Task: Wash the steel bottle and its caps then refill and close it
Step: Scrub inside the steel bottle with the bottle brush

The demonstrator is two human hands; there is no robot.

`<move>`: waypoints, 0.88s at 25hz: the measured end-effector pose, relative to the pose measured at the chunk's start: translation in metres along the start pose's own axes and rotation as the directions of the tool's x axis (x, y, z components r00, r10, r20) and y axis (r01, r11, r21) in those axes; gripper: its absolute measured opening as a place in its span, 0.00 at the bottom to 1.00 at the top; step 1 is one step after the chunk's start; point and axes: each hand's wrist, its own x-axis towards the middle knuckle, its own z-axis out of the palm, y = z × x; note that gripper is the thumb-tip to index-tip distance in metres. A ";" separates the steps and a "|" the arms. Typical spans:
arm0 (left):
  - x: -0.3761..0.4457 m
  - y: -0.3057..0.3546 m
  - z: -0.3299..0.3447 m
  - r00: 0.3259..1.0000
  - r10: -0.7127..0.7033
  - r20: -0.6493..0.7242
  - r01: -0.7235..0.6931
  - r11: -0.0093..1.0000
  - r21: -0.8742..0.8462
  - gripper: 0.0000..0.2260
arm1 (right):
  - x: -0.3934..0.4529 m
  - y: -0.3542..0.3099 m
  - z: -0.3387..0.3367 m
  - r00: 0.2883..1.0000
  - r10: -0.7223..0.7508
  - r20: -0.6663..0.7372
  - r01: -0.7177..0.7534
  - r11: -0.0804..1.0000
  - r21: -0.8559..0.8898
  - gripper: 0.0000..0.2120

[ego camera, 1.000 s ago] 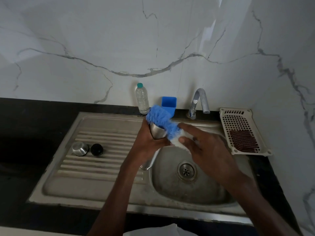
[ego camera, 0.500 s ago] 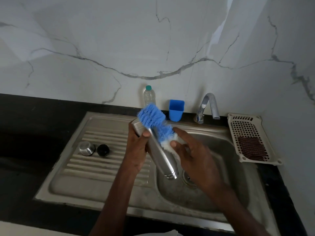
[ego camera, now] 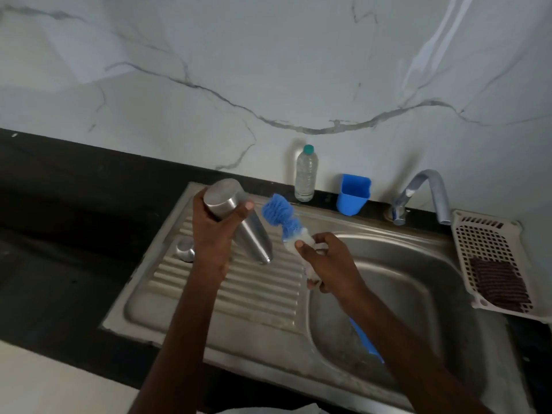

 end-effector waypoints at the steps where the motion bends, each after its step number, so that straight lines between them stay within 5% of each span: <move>1: 0.015 0.002 -0.011 0.999 0.004 -0.053 -0.003 1.000 0.027 0.37 | 0.006 0.002 0.010 1.000 -0.024 0.014 0.024 1.000 -0.003 0.15; 8: 0.116 0.006 -0.081 0.977 0.134 -0.165 -0.093 0.968 0.234 0.35 | 0.038 -0.002 0.070 0.996 -0.089 -0.001 0.089 0.990 -0.110 0.15; 14: 0.143 -0.028 -0.103 0.979 0.145 -0.142 -0.089 0.936 0.341 0.35 | 0.054 0.007 0.115 0.964 -0.201 0.174 0.253 0.896 -0.366 0.35; 22: 0.149 -0.043 -0.104 0.981 0.121 -0.152 -0.060 0.934 0.352 0.37 | 0.048 0.018 0.132 0.964 -0.204 0.168 0.259 0.856 -0.447 0.30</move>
